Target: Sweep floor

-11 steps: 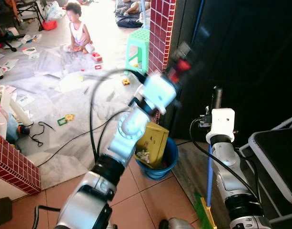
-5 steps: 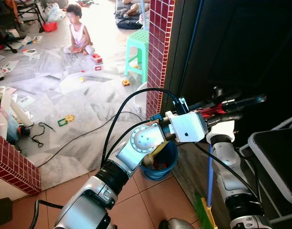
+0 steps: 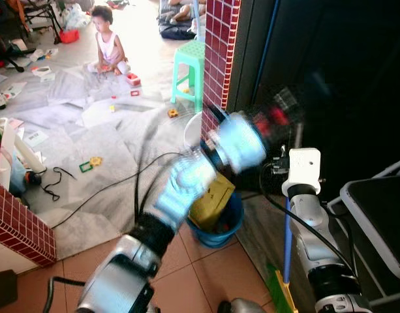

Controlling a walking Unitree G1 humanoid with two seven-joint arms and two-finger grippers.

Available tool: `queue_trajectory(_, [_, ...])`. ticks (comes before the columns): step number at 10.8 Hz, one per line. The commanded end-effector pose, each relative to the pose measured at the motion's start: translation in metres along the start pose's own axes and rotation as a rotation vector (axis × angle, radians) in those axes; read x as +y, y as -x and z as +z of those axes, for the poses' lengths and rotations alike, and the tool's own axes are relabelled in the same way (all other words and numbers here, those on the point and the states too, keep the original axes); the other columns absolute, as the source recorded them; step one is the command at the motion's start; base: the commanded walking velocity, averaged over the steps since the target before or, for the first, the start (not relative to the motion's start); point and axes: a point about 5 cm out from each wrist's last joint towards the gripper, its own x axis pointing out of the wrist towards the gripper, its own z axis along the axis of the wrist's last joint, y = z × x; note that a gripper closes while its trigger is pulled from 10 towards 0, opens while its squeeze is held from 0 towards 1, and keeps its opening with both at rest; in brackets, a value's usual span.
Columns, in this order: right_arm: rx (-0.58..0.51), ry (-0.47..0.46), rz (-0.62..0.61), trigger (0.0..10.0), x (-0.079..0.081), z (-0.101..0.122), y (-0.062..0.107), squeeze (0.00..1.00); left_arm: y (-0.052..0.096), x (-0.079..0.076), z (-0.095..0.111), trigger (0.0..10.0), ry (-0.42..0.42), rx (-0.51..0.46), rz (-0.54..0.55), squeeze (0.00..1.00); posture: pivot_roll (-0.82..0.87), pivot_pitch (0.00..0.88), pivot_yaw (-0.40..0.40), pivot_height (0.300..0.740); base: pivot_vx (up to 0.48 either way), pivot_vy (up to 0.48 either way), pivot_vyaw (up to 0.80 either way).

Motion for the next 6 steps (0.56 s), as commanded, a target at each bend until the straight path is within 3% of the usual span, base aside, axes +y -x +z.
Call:
queue_trajectory(1, [-0.014, 0.010, 0.008, 10.0, 0.001, 0.004, -0.003, 0.00, -0.008, 0.016, 0.012, 10.0, 0.010, -0.053, 0.064, 0.00, -0.09, 0.000, 0.011, 0.740, 0.000, 0.000, 0.00])
queue_trajectory(2, [-0.014, 0.011, 0.007, 10.0, 0.000, 0.004, -0.004, 0.00, -0.007, 0.035, 0.016, 10.0, -0.047, -0.065, 0.111, 0.00, -0.10, 0.000, 0.009, 0.740, 0.000, 0.000, 0.00])
queue_trajectory(4, [-0.015, 0.017, 0.005, 10.0, -0.001, 0.004, -0.005, 0.00, -0.003, 0.094, 0.035, 10.0, -0.075, -0.091, 0.291, 0.00, -0.09, 0.000, 0.003, 0.740, 0.000, 0.000, 0.00])
queue_trajectory(6, [-0.015, 0.019, 0.006, 10.0, -0.001, 0.004, -0.006, 0.00, 0.001, 0.124, 0.051, 10.0, -0.128, -0.119, 0.363, 0.00, -0.09, 0.000, 0.001, 0.740, 0.000, 0.000, 0.00])
